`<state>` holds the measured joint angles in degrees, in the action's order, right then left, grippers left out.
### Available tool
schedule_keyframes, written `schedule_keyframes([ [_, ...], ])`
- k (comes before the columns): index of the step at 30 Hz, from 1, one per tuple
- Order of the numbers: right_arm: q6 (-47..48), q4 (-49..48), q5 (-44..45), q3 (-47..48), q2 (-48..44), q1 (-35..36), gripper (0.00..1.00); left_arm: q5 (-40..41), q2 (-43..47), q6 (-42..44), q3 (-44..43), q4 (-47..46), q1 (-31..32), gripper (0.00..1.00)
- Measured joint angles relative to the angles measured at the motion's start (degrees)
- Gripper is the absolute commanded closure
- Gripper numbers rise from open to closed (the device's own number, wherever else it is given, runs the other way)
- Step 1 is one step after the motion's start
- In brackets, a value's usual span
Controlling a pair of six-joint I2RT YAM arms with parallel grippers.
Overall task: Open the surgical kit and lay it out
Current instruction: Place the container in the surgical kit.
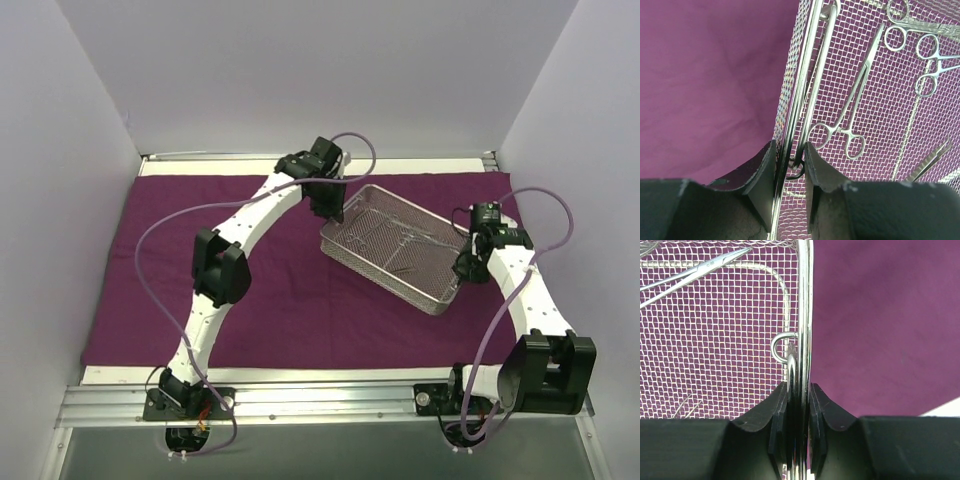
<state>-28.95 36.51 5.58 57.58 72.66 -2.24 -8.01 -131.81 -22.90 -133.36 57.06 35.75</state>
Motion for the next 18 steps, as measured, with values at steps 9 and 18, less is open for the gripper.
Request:
schedule_keyframes([
  [9,-0.6,-1.0,1.1,-8.2,-1.2,-4.4,1.00,-1.4,-6.6,0.2,-1.6,-0.5,3.3,0.98],
  [18,0.0,-2.4,2.1,-8.8,-1.1,-5.3,0.81,-2.3,-7.5,0.6,-1.8,-1.2,3.3,0.83],
])
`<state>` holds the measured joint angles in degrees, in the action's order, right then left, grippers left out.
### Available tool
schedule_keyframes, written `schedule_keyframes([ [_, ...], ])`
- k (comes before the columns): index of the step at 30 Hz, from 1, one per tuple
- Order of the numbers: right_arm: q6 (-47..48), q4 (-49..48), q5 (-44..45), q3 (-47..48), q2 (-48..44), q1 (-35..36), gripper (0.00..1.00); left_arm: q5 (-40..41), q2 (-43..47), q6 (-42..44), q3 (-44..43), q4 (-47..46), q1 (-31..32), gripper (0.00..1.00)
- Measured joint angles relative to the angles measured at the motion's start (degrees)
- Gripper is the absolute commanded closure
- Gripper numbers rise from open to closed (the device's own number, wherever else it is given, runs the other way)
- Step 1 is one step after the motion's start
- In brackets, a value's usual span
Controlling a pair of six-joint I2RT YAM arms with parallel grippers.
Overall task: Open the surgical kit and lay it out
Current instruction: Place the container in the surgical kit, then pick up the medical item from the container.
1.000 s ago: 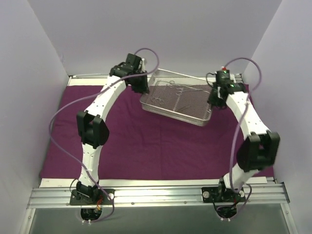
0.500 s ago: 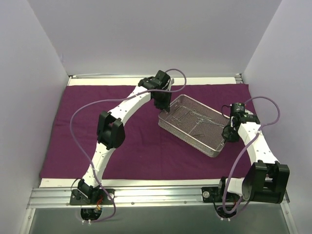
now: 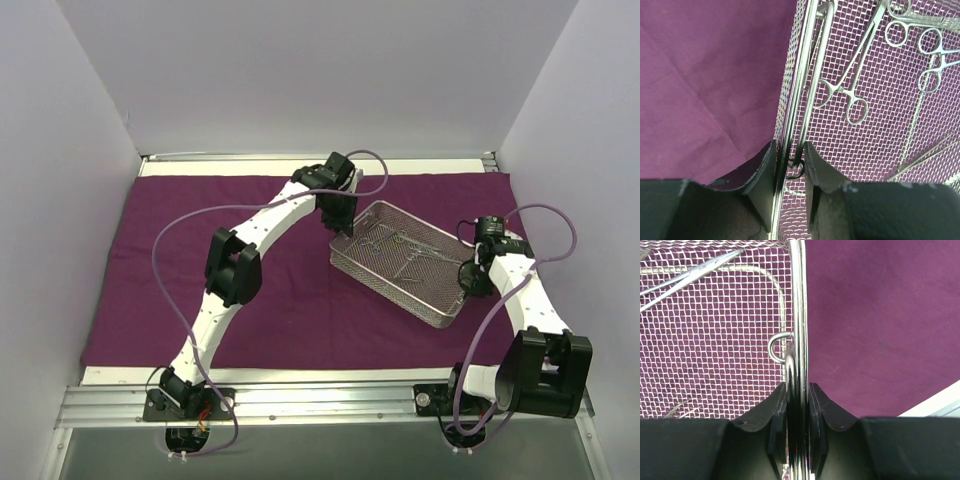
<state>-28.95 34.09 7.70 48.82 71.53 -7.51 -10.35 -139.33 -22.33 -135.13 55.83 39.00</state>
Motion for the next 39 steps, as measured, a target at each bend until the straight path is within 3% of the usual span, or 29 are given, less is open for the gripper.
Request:
schedule_keyframes([
  [3,-0.9,0.1,-1.0,-0.2,0.5,-1.2,0.71,-0.5,0.0,0.2,1.3,-0.9,0.1,0.73],
  [5,-1.4,0.2,-2.2,-0.2,1.0,-2.2,0.64,-0.2,0.0,0.8,3.2,-1.8,0.4,0.62],
  [8,-1.9,0.9,-3.7,-0.1,1.8,-3.1,0.42,-1.0,-0.1,0.5,6.8,-2.9,0.6,0.49],
  [12,-1.7,3.1,-4.9,3.4,2.6,-3.4,0.38,-2.0,0.0,0.5,9.6,-3.1,0.8,0.39],
  [13,-1.5,4.0,-5.3,5.8,3.1,-3.3,0.37,-2.0,0.1,0.5,9.9,-3.1,0.8,0.23],
  [14,-1.4,4.3,-5.6,8.2,3.7,-3.1,0.37,-2.0,0.2,0.8,10.1,-3.0,0.8,0.17],
  [22,-4.2,4.1,-7.7,23.5,8.1,6.4,0.39,2.5,6.0,1.5,6.9,1.0,-1.8,0.17],
  [26,-4.5,3.7,-11.8,23.4,12.1,11.9,0.40,6.8,11.9,2.2,5.5,2.4,-4.5,0.23],
  [30,-6.2,4.6,-14.0,23.3,18.0,14.5,0.49,10.7,19.0,2.9,7.2,3.2,-7.1,0.27],
  [39,-28.4,5.7,-12.8,16.2,15.1,14.8,0.55,14.2,32.9,3.3,21.1,3.7,-8.0,0.30],
])
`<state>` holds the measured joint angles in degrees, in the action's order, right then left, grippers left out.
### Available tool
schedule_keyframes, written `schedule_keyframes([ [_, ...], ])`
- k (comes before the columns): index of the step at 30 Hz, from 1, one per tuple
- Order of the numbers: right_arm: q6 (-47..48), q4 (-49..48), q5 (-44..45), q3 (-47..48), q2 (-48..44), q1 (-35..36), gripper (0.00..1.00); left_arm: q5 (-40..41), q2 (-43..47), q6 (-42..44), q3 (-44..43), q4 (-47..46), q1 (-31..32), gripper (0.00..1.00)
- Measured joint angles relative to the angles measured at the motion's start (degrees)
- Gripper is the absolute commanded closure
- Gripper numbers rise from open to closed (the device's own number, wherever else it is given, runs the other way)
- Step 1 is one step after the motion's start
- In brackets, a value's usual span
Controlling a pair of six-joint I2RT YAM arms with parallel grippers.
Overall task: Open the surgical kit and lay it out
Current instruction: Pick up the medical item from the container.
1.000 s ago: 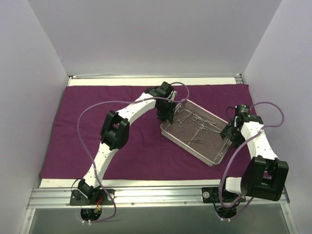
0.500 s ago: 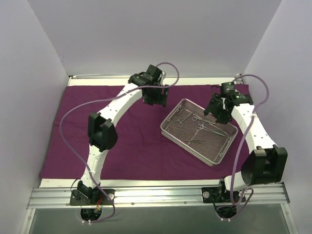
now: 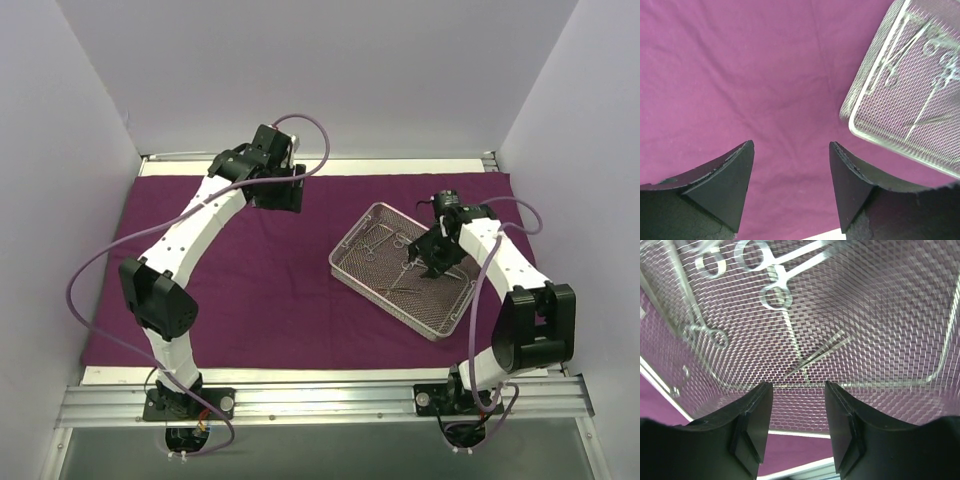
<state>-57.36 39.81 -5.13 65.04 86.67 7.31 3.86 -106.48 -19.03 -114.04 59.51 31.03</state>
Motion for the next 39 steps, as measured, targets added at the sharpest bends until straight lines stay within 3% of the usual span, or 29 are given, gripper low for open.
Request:
schedule_keyframes([
  [9,-18.3,0.0,1.1,-6.6,1.3,2.0,0.58,0.2,3.1,0.7,6.7,0.2,0.0,0.32],
  [22,-24.3,-4.4,1.2,-7.7,8.9,2.6,0.63,-0.1,6.7,2.2,7.9,0.1,-1.7,0.35],
  [33,-26.4,-4.7,0.3,-9.1,10.2,3.0,1.00,-0.7,6.8,3.0,7.9,0.2,-2.5,0.39],
  [39,-21.3,1.6,3.8,-2.7,10.6,4.0,1.00,-4.7,6.8,3.8,7.3,0.1,-2.6,0.42],
])
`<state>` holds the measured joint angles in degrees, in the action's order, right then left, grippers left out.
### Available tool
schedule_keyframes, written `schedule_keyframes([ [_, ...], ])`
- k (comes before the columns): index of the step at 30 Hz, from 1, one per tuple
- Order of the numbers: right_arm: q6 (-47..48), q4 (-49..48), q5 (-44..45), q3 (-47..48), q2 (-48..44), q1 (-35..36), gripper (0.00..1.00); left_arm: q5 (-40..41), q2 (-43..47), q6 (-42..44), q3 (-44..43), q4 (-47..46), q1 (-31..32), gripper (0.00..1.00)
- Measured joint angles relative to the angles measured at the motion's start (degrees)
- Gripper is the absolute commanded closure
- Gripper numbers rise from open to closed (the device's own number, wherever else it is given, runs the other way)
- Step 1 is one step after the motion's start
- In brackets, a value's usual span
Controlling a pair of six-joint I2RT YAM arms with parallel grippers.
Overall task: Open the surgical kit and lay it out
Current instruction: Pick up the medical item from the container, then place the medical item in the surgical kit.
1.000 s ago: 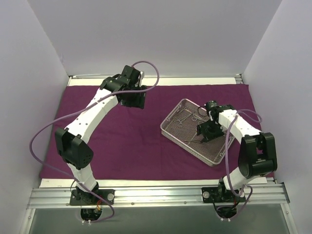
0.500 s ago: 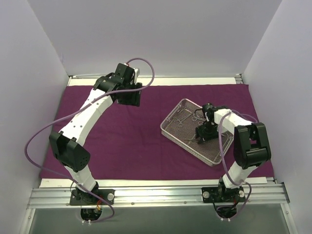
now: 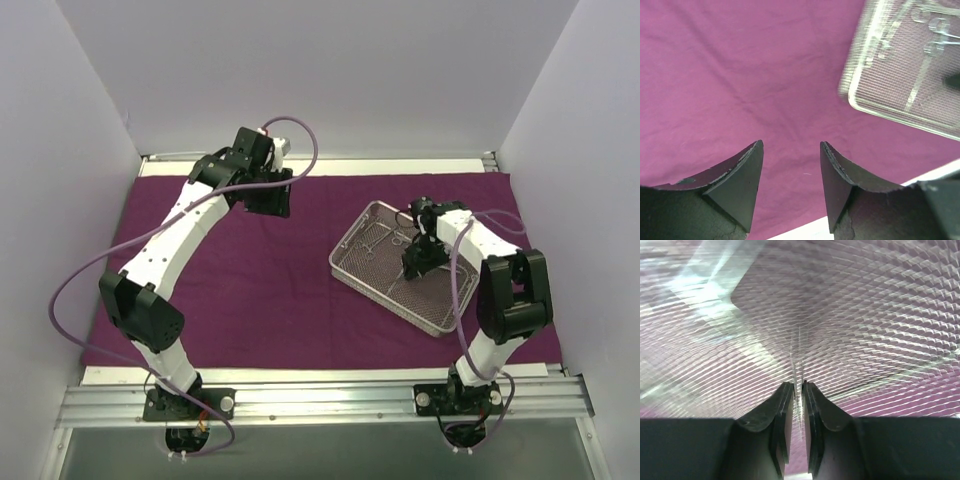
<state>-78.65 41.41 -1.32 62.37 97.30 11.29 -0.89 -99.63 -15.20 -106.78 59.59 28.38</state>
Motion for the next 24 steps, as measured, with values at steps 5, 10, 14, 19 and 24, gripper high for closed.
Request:
schedule_keyframes([
  [5,10.2,1.0,6.4,16.7,-0.1,0.5,1.00,-6.7,0.0,0.1,-0.5,-1.4,0.0,0.42],
  [10,22.0,-0.6,8.3,25.1,-0.4,1.8,1.00,-11.3,0.2,-2.8,0.2,-5.1,0.2,0.42],
  [14,27.8,0.0,7.0,27.0,0.5,5.0,1.00,-11.4,0.2,-4.8,1.1,-7.8,1.7,0.41],
  [19,29.2,0.3,2.1,29.8,2.3,8.8,1.00,-8.3,0.3,-4.7,1.9,-11.5,7.8,0.42],
  [24,26.5,1.0,-3.5,30.5,2.7,8.9,1.00,-2.7,0.4,-1.6,3.9,-16.7,16.2,0.45],
])
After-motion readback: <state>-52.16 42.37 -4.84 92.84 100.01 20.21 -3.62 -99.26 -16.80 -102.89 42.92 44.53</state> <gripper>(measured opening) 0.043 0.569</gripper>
